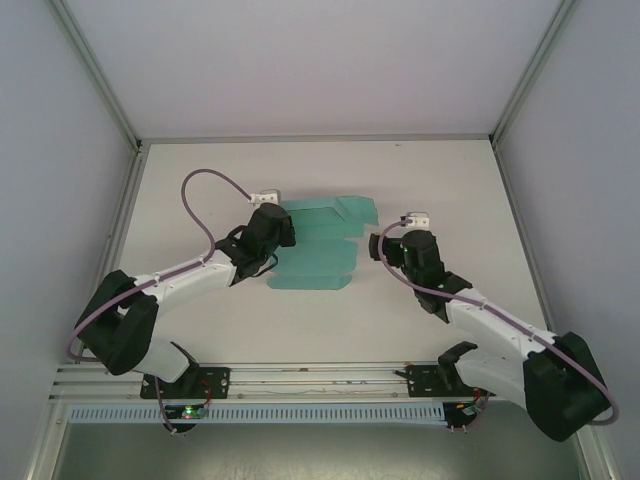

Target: Assemble paper box

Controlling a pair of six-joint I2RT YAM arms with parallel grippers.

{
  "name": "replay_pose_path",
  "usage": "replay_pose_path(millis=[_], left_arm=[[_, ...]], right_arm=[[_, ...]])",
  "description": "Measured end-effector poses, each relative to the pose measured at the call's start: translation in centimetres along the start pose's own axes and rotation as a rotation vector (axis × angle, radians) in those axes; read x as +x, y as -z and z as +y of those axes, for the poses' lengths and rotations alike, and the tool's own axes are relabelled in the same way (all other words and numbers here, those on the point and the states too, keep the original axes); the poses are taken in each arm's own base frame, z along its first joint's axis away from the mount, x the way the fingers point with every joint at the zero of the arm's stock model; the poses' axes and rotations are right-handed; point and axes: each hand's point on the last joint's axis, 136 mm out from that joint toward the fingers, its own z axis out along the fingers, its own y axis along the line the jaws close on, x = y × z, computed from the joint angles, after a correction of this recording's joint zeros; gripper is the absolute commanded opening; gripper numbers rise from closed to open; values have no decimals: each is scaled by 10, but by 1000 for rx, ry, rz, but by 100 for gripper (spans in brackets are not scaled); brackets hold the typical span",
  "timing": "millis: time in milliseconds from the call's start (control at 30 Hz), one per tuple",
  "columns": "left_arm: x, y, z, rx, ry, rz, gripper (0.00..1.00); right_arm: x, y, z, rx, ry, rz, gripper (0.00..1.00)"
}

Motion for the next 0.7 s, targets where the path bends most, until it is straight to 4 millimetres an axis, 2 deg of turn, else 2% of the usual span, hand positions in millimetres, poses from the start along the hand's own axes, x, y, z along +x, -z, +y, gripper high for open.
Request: replay_pose_path(millis=[133,300,400,567,700], left_arm=[[0,0,1,-2,-3,1,0],[-1,-1,4,-9,-7,-2,0],[-1,-1,2,0,-6,1,0],[-1,-1,1,5,-1,0,0],[-1,-1,7,-17,7,1,0]], right_arm=[[1,-15,16,-57,1,27,98],[-22,-23,40,-140,-2,-29,98],[-27,-24,55,-186,26,-45,98],[-22,-33,76,-231,68,-26,98],[-13,-46,88,-200,95,-23,98]])
